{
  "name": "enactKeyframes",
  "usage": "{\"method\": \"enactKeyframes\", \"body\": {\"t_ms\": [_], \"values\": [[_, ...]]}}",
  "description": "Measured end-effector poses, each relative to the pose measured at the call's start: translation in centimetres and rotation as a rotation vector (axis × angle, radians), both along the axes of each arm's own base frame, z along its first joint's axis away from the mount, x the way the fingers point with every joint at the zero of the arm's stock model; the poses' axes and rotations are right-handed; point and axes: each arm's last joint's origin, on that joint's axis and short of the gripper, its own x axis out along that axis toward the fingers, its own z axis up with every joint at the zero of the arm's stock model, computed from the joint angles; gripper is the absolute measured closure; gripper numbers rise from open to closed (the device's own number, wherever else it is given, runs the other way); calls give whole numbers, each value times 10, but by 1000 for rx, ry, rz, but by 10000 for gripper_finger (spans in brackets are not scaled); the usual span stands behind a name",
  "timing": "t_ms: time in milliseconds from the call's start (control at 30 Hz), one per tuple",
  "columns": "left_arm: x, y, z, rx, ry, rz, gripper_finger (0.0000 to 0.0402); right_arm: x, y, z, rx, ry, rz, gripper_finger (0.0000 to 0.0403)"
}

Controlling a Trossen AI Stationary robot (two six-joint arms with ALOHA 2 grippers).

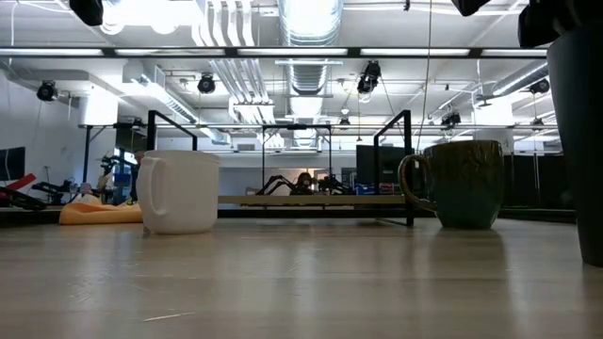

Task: Stack small to large cups/mugs on shelf
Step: Put the black cup on the shelf

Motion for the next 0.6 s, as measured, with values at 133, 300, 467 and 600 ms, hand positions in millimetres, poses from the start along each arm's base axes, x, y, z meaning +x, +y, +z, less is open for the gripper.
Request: {"method": "enactKeyframes", "body": {"t_ms": [133,300,467,600], "values": [[0,0,0,0,0,0,402,-1,-1,-8,-6,10,1,317],[0,0,0,0,-1,1,402,-4,-2,-19,-15,27,11,324],[-1,1,0,-3,-7,3,402,-1,-1,-19,-3,-8,75,381],[-3,1,1,1,-11,5,402,7,0,0,19,-80,92,391]]}}
